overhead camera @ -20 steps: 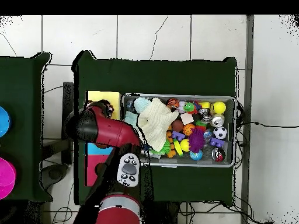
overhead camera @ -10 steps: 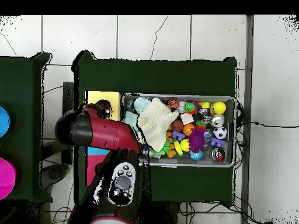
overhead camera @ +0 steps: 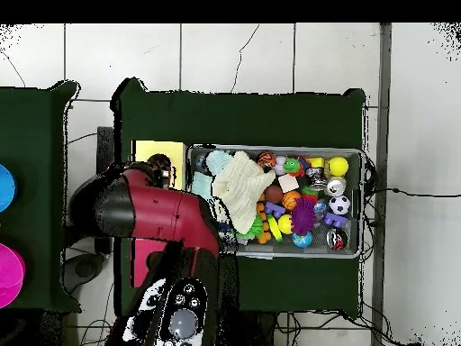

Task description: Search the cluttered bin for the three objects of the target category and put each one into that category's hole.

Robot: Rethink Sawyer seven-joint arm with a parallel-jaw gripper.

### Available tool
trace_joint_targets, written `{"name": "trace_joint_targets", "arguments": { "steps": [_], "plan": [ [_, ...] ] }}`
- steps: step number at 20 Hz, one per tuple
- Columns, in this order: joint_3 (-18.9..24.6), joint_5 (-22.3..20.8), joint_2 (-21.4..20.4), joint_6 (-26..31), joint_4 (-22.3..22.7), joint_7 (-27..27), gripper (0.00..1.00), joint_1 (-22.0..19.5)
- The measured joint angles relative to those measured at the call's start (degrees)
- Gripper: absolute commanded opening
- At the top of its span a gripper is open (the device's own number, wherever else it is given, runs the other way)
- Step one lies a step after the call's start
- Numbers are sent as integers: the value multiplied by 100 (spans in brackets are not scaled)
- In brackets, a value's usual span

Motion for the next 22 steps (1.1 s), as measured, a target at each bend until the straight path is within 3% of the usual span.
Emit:
{"name": "trace_joint_targets", "arguments": {
  "steps": [10, 11, 22],
  "plan": [
    [9, -445, -622, 41, 15, 0, 0, -604],
    [12, -527, -710, 41, 33, 0, 100, -759],
    [102, -936, -964, 41, 225, 0, 100, -1184]
  ]
}}
